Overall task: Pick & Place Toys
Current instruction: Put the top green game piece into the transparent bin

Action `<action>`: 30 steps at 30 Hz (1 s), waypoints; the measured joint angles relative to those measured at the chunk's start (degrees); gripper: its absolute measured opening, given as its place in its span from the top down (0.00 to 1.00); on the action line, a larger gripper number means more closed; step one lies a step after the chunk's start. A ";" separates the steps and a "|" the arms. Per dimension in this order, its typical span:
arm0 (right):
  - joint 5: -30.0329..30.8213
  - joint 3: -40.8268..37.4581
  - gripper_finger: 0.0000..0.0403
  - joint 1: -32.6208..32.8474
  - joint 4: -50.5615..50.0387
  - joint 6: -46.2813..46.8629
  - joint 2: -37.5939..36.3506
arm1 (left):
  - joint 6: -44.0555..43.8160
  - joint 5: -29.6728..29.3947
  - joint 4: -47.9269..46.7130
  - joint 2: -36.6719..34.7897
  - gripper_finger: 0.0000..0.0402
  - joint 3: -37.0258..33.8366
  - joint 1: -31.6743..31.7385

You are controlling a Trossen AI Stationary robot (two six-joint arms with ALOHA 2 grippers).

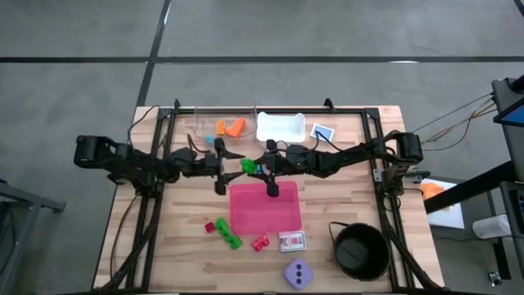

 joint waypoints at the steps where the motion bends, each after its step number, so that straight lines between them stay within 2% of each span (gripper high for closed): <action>1: -0.02 0.00 0.60 0.00 -0.01 0.00 0.00 | 0.00 0.15 0.63 0.86 0.36 0.27 0.00; 8: -0.06 0.00 0.60 0.08 0.00 0.00 0.00 | 0.02 1.25 0.95 5.43 0.36 3.30 0.00; 13: -0.20 -0.02 0.60 0.11 -0.01 0.02 0.00 | 0.22 1.32 0.97 5.96 0.37 3.86 0.00; 16: -0.20 -0.04 0.60 0.11 0.01 0.02 0.00 | 0.47 1.43 0.97 5.89 0.43 3.86 0.00; 20: -1.10 -0.09 0.60 0.13 -0.03 0.02 0.00 | 1.27 2.24 0.92 5.87 0.57 3.86 -0.04; 27: -3.75 -0.11 0.59 0.11 -0.06 0.02 0.00 | 1.79 2.19 0.79 5.85 0.58 3.86 -0.07; 30: -4.50 -0.10 0.53 0.11 -0.40 0.91 0.00 | 1.94 2.14 0.59 5.85 0.58 3.86 -0.07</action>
